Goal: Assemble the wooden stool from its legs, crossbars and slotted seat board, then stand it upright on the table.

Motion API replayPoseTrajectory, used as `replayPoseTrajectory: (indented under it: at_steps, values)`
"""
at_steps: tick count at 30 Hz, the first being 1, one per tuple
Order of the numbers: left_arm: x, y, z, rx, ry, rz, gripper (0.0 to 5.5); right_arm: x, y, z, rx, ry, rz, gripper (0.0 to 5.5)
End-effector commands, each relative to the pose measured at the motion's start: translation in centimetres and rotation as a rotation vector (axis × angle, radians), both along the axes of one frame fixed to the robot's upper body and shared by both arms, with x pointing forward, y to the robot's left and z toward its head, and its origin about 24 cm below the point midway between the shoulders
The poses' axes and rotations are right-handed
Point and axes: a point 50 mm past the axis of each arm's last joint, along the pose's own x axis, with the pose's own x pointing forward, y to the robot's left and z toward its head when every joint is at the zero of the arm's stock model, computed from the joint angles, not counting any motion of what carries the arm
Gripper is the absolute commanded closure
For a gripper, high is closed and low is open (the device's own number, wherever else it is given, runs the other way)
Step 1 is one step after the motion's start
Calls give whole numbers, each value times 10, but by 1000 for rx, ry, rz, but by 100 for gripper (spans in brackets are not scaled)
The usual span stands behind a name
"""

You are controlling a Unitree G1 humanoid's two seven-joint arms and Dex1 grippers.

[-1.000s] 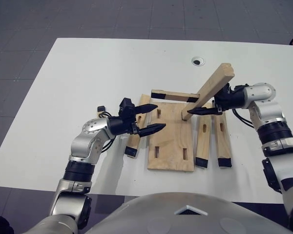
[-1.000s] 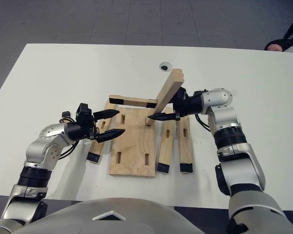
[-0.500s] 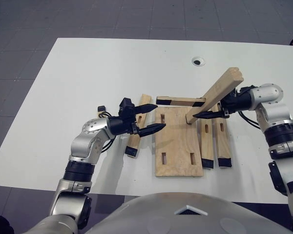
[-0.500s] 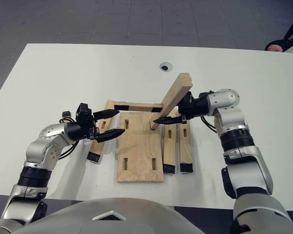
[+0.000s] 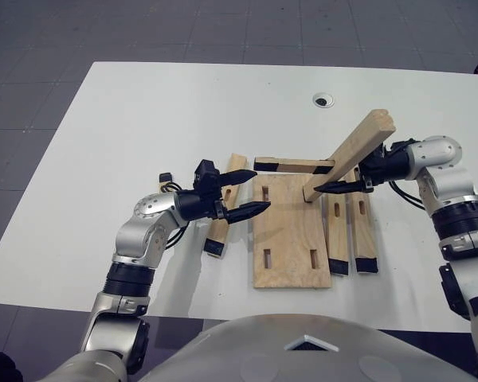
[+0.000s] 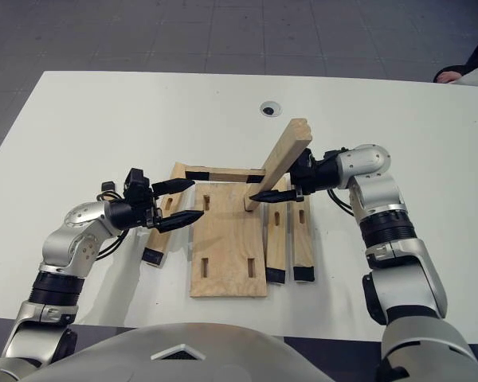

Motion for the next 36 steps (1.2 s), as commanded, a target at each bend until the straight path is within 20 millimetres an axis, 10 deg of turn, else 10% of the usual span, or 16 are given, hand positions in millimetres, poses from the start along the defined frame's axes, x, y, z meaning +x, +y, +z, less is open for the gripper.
replayPoseTrajectory:
  at_steps: [1, 13, 30, 36]
  values:
    - [2, 3, 1, 24, -3, 19, 61, -53, -29, -93, -449, 351, -28, 345]
    - [1, 1, 1, 23, -1, 24, 61, -61, -20, -106, -606, 299, 14, 345]
    - [1, 4, -1, 28, -2, 32, 61, -50, -16, -77, -349, 199, -139, 345]
    - [1, 3, -1, 28, -4, 32, 61, -48, -16, -73, -335, 187, -159, 227]
